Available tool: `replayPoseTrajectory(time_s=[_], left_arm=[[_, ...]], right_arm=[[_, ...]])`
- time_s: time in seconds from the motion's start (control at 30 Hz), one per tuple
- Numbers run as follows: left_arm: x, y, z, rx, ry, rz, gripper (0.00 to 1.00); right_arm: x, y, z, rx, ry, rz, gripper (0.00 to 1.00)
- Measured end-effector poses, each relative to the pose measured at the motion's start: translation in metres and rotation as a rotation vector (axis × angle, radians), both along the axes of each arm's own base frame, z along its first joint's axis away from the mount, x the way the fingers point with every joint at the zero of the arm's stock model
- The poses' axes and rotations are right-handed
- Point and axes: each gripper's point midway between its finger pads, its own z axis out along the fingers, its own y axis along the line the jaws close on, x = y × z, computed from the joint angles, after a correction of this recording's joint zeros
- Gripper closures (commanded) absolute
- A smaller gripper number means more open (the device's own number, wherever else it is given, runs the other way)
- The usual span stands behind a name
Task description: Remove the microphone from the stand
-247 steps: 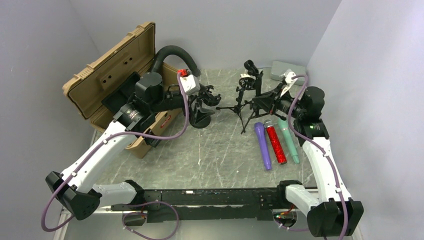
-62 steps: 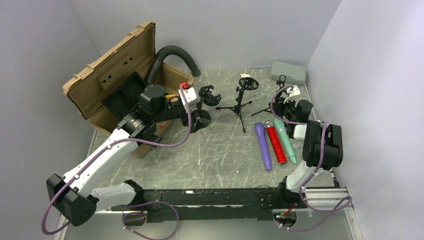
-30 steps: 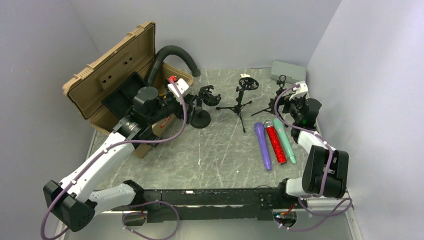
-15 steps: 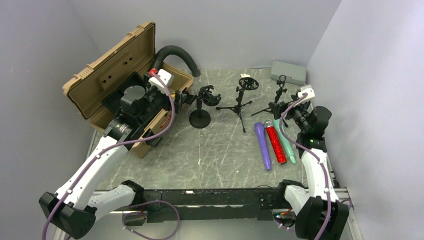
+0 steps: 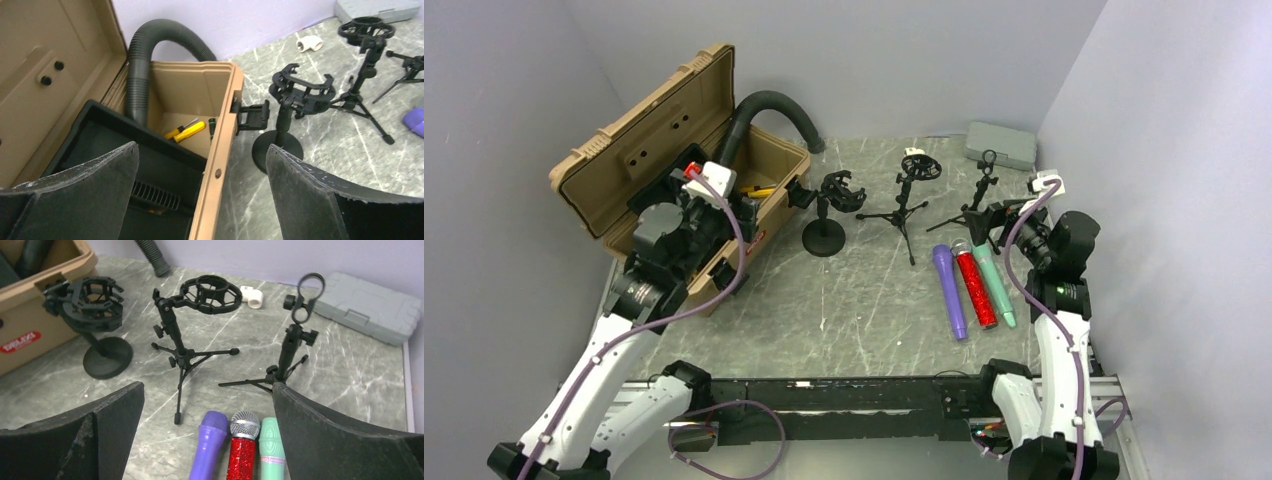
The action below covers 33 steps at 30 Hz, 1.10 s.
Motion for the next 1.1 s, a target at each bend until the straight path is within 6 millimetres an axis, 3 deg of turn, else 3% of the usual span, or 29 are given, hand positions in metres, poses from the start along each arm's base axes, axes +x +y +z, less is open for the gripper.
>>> replayPoseTrajectory(time_s=[0.17,0.57,0.8,0.97,1.1], left_arm=[[-0.013,0.023,-0.008,0.013,-0.003,0.060,0.01],[-0.043,0.056,-0.016,0.019,-0.032,0.148,0.01],[-0.047,0.064,-0.046,0.004,0.035,0.181,0.01],[-0.046,0.063,-0.048,-0.057,0.057,0.172,0.01],[-0.042,0.075,-0.049,-0.119,0.080,0.220,0.01]], right_arm=[[-0.006,-0.010,0.005,0.042,0.036,-0.096,0.00],[-0.024,-0.018,0.017,0.026,0.046,-0.168,0.00],[-0.033,-0.025,0.018,0.000,0.040,-0.216,0.00],[-0.034,-0.028,0.019,-0.018,0.027,-0.230,0.00],[-0.034,-0.028,0.016,-0.024,0.040,-0.228,0.00]])
